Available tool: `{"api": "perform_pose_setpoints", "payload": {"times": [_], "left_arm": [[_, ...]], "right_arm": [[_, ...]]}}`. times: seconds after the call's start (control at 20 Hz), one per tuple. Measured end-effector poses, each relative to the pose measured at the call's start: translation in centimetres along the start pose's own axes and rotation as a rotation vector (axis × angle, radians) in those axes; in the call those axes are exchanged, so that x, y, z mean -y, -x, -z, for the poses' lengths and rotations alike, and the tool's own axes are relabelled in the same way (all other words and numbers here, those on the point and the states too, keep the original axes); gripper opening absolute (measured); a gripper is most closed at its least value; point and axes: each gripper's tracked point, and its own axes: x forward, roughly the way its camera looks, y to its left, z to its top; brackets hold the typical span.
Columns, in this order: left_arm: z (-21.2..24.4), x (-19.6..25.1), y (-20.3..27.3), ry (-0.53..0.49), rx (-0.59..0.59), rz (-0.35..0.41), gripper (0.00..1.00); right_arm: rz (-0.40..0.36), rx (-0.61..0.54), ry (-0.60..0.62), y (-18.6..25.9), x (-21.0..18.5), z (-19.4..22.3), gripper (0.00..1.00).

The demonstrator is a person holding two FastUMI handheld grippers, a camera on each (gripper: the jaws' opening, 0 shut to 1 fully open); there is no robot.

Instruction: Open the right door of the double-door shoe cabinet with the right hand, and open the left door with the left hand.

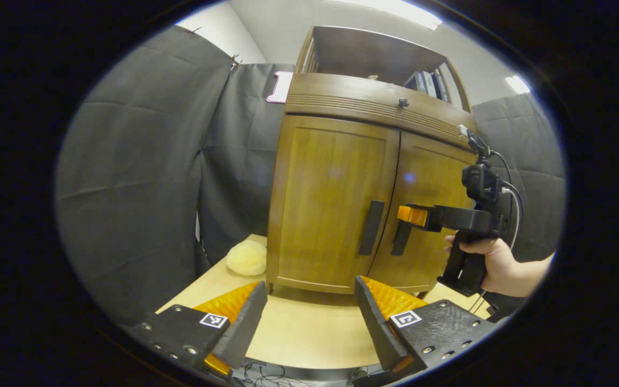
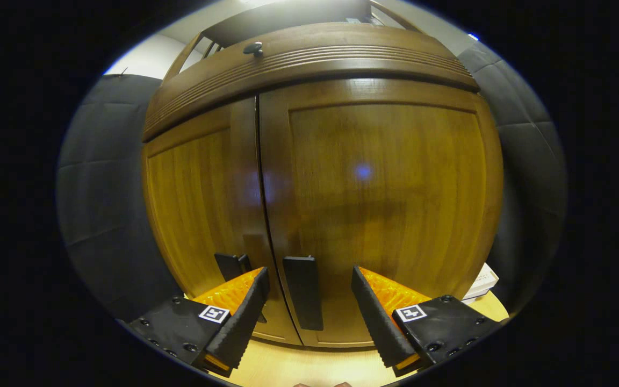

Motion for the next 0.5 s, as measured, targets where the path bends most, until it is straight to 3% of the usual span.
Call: {"api": "perform_pose_setpoints", "payload": {"times": [0.2, 0.4, 0.5], "left_arm": [[0.8, 0.6, -0.7, 0.114, 0.016, -0.008, 0.93], [0.7, 0.0, -0.6, 0.1, 0.007, -0.048, 0.93], [0.8, -0.2, -0.6, 0.092, 0.005, -0.057, 0.94]], "right_arm": [[0.002, -0.035, 0.001, -1.6, -0.6, 0.5, 0.93], [0.005, -0.024, 0.03, -2.9, -0.6, -0.3, 0.46], [0.004, -0.036, 0.031, -3.2, -0.7, 0.1, 0.36]]}}
